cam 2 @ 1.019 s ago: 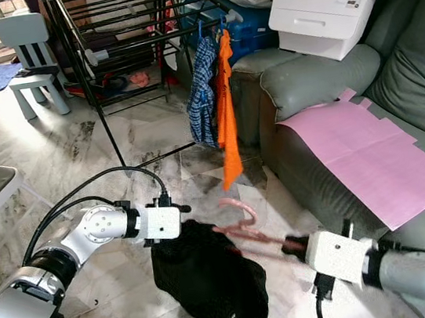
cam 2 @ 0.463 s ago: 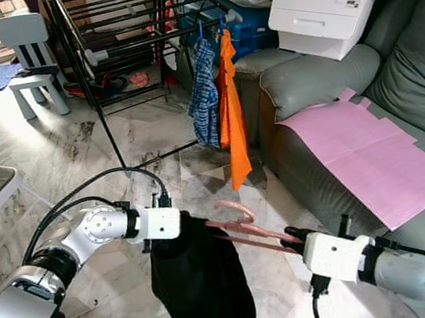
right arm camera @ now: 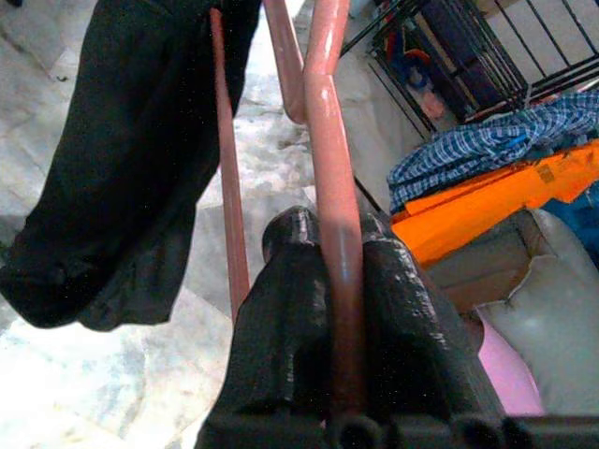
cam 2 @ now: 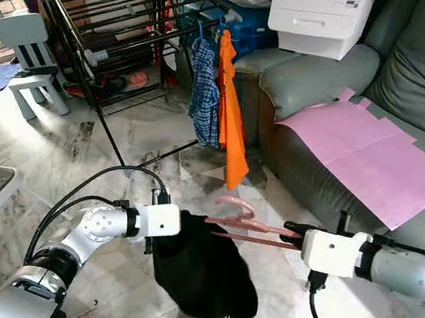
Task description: Hang hanger
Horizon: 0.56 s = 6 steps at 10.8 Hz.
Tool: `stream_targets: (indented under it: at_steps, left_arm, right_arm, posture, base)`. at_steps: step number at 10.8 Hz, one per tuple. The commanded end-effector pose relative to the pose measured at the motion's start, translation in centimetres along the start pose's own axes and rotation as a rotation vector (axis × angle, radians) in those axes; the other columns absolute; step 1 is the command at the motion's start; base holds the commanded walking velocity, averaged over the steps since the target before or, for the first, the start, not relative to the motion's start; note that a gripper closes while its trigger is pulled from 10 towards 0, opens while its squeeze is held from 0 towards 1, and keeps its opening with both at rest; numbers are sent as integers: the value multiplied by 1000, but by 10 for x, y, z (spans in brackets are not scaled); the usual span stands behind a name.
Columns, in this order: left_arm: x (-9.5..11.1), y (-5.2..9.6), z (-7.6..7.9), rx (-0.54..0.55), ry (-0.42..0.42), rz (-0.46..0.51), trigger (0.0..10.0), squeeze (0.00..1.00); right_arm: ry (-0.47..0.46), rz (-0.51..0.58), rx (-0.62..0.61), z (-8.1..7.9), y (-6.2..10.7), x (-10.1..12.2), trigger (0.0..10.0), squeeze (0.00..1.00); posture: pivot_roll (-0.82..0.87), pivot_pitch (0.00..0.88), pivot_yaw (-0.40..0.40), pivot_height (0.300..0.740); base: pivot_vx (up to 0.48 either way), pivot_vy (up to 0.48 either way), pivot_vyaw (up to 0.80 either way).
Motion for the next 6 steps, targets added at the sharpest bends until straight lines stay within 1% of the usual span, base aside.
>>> stream_targets:
  at_steps: [1,5,6]
  left_arm:
    - [12,-5,-7,17,-4,55,0,0]
    - [26,-10,-11,22,23,139,0,0]
    - [26,-10,-9,16,24,142,0,0]
  right_arm:
    - [23,55,-28,4,-6,10,10000,0]
    - [14,66,-47,2,-15,9,10000,0]
    - [0,67,-42,1,-17,8,10000,843]
  posture:
    - [-1,0,-7,740]
    - [-1,0,-8,740]
    - [0,0,-8,740]
  base:
    - [0,0,0]
    - [0,0,0]
    - [0,0,0]
Point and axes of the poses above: a point about 5 cm out from each wrist's last joint towards the gripper, its own y axis pointing back from the gripper into the wrist, its own x axis along the axis of the wrist's last joint, z = x × y, the point moved 2 cm from there along -y, pointing out of the wrist towards the gripper, and after that the axes turned 5 degrees about -y, right-handed, at the moved point
